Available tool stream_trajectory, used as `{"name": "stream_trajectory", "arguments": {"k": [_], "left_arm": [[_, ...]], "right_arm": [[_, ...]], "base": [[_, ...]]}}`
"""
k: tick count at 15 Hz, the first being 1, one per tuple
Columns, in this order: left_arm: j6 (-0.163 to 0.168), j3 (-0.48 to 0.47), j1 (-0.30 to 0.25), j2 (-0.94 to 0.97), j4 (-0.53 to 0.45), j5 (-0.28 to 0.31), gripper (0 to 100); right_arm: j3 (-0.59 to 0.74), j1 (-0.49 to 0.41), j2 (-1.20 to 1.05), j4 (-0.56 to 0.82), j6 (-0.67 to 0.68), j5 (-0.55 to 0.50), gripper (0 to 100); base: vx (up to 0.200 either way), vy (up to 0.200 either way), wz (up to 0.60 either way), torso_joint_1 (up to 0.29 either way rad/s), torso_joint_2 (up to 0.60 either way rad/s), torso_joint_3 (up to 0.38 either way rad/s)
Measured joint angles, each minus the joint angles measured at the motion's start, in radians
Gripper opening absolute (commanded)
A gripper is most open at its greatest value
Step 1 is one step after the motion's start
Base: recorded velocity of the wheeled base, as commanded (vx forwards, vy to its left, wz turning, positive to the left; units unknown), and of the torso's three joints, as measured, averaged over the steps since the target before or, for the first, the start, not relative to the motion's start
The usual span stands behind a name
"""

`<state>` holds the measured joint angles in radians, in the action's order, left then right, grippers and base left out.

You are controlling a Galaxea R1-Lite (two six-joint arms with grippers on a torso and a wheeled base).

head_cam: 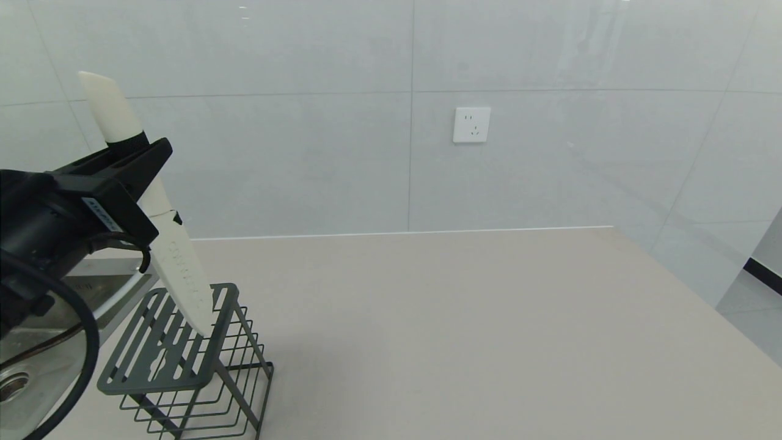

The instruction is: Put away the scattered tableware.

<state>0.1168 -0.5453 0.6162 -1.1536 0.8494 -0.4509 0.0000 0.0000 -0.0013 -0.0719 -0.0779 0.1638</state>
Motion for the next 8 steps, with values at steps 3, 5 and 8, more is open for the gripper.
{"name": "stream_trajectory", "arguments": {"k": [3,5,8], "left_arm": [[0.0,0.009,-0.002,0.005,0.0,0.0,0],[0.0,0.012,-0.002,0.006,-0.001,-0.001,0],[-0.002,0.012,-0.003,0.005,-0.001,-0.002,0]], "right_arm": [[0.0,0.0,0.0,0.0,0.0,0.0,100],[0.0,0.0,0.0,0.0,0.0,0.0,100],[0.0,0.0,0.0,0.0,0.0,0.0,100]], "base": [[0.0,0.0,0.0,0.0,0.0,0.0],[0.0,0.0,0.0,0.0,0.0,0.0],[0.0,0.0,0.0,0.0,0.0,0.0]]}}
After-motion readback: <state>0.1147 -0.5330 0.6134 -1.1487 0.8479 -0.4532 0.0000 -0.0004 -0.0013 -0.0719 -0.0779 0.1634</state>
